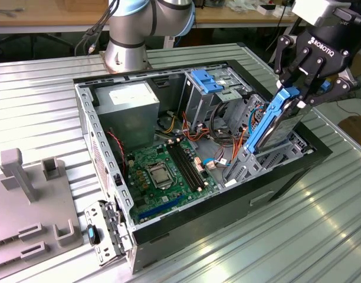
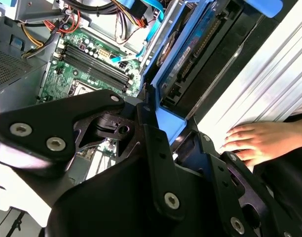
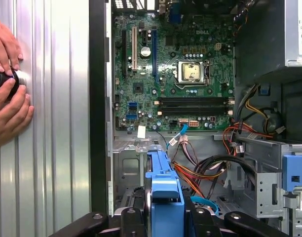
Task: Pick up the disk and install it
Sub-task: 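Insert the disk into the insertion slot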
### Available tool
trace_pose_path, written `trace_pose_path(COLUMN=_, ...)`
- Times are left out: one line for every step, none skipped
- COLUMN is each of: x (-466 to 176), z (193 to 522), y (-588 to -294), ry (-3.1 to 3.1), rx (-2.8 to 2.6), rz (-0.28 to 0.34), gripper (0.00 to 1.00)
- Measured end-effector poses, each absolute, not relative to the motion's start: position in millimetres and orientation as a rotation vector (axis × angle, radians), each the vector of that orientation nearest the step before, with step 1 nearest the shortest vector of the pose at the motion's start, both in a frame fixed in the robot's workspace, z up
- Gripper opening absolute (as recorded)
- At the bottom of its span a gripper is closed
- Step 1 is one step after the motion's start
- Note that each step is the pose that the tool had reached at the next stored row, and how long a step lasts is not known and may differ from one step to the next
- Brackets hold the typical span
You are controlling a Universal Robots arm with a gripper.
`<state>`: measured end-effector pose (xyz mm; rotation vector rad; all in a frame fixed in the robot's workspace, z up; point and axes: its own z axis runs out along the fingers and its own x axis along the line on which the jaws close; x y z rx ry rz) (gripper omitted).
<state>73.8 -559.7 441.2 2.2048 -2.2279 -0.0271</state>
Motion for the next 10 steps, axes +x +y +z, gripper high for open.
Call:
trace_pose_path(x=74.7, z=441.1, y=-559.7, ry=-2.228, rx=2.205, rz=-0.027, gripper=0.37)
trace_pose_path(x=76.3, z=441.0, y=-559.7, ry=-2.228, rx=2.205, rz=-0.028, gripper=0.37)
trace_pose_path(x=77.0, z=441.0, y=-559.7, ry=-2.228, rx=2.205, rz=-0.028, gripper=0.37)
trace_pose_path(x=77.3, z=441.0, y=-559.7, ry=-2.228, rx=2.205, rz=-0.027, gripper=0.37)
trace_pose_path(x=77.3, z=441.0, y=-559.7, ry=-2.228, rx=2.205, rz=-0.027, gripper=0.37)
trace_pose_path(x=77.3, z=441.1, y=-559.7, ry=-2.228, rx=2.205, rz=-0.027, gripper=0.37)
trace_pose_path(x=77.4, z=441.1, y=-559.7, ry=-2.228, rx=2.205, rz=-0.027, gripper=0.37)
trace_pose_path(x=77.4, z=441.5, y=-559.8, ry=-2.228, rx=2.205, rz=-0.027, gripper=0.37)
trace_pose_path(x=77.3, z=441.8, y=-559.8, ry=-2.228, rx=2.205, rz=-0.028, gripper=0.37)
trace_pose_path(x=77.4, z=442.8, y=-559.8, ry=-2.228, rx=2.205, rz=-0.028, gripper=0.37)
